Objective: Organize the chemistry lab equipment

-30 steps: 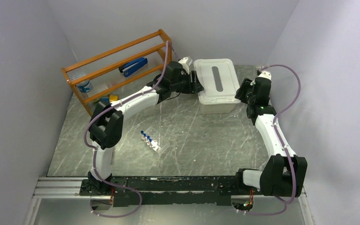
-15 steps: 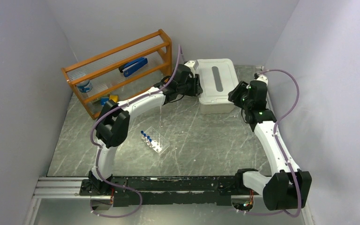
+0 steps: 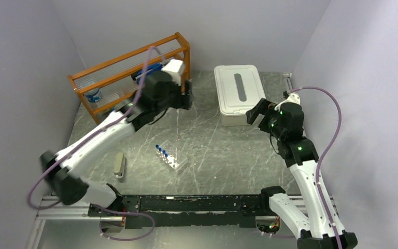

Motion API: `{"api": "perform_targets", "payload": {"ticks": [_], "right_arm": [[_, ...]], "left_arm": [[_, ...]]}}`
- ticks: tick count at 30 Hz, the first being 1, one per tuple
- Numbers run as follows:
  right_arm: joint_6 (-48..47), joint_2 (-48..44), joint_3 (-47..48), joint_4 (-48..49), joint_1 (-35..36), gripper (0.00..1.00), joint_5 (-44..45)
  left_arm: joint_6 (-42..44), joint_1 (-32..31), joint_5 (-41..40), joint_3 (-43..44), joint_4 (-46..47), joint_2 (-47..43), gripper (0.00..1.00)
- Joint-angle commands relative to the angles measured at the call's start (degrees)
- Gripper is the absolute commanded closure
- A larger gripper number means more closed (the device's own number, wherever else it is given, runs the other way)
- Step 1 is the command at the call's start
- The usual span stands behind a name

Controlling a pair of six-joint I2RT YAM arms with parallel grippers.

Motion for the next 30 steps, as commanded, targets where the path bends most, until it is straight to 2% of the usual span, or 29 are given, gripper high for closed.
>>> {"api": "perform_targets", "payload": {"ticks": [1,9,14,17,25,30], "right_arm": [[0.73,-2.97,1.06,-9.21,0.49,0.0,-0.21],[-1.86,-6.85,4.13,-14.98,0.44,0.0,1.36],[-2.68,-7.63,6.46,-17.15,0.44,0.0,2.48],[-2.45,-8.42,7.8,-17.62,0.51,0.0,3.28],[-2.28,-9.15,10.21,-19.59,0.48,0.0,5.45],[-2.09,-9.14,10.51,-20.63,0.44,0.0,7.15]], "left_arm": [[0.68,-0.31,-8.21,-6.26,-11.52,-12.55,0.2],[-3.63,-0.31,-21.14,-15.07,-26.98,-34.38,0.09],[-6.11,-0.31,-28.4,-14.39,-34.11,-43.99,0.03],[-6.94,-0.3,-31.01,-13.02,-36.8,-48.25,0.03],[-11.09,-0.31,-35.8,-7.62,-47.0,-49.41,0.03],[-10.66,-0.31,-35.21,-7.76,-46.55,-49.96,0.03]]}}
